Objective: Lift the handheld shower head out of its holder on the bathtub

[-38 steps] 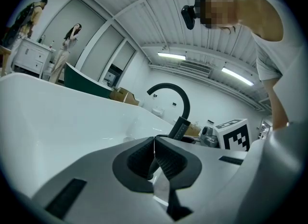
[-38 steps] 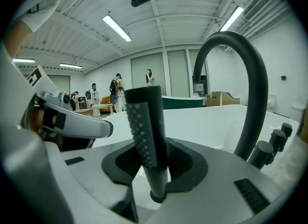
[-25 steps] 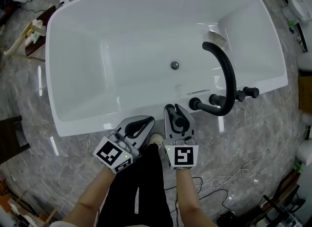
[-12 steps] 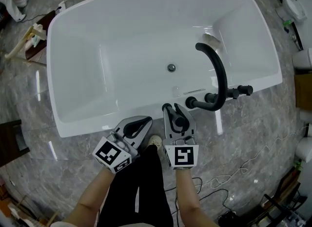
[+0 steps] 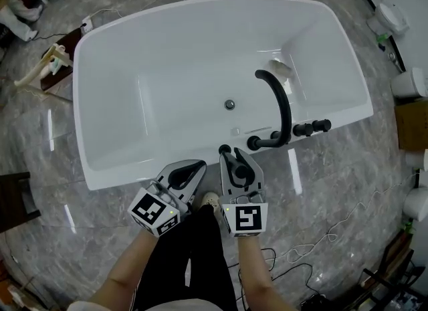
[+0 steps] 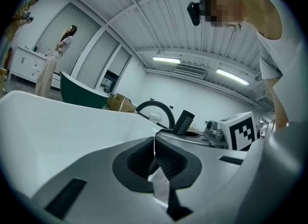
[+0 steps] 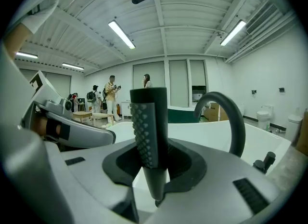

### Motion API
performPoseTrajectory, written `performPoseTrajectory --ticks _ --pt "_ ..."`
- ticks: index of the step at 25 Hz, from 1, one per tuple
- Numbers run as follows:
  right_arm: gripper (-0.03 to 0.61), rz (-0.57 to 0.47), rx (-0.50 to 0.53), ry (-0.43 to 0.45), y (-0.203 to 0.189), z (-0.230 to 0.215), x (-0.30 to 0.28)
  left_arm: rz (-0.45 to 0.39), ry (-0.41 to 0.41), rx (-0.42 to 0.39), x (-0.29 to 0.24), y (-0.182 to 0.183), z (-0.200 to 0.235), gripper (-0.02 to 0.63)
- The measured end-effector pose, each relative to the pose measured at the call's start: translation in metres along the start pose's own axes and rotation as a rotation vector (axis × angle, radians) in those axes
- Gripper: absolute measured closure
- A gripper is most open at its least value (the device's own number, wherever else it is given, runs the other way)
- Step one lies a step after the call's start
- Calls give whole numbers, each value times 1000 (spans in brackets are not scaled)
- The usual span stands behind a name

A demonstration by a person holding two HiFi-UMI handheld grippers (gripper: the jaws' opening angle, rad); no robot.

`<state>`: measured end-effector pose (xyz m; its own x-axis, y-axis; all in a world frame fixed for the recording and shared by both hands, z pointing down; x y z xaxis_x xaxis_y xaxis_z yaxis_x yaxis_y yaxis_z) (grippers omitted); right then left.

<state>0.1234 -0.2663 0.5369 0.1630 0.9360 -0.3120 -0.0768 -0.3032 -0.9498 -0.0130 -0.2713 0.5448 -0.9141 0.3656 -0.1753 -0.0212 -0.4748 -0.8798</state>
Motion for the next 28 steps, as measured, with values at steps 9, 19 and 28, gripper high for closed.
performPoseTrajectory --ticks 9,19,28 --pt "460 -67 5 -24 49 -4 29 -11 -12 -28 8 39 -30 601" --pt "460 -105 19 -15 99 12 64 -48 -49 -55 25 81 -54 601" --pt "460 -152 -16 -43 132 18 96 -35 -84 -90 40 99 -74 601"
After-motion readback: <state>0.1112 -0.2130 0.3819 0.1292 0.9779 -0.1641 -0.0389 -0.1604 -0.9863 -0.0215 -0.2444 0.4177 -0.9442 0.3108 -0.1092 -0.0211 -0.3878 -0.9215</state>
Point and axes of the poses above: the fingertips, and each gripper's own axes: x backward along the fingers, z to its left, y out of its top, the point moved 7 cm from there along x, backward along the fingers, and after that the axes turned 8 degrees about -y, right-handed, at the moved point
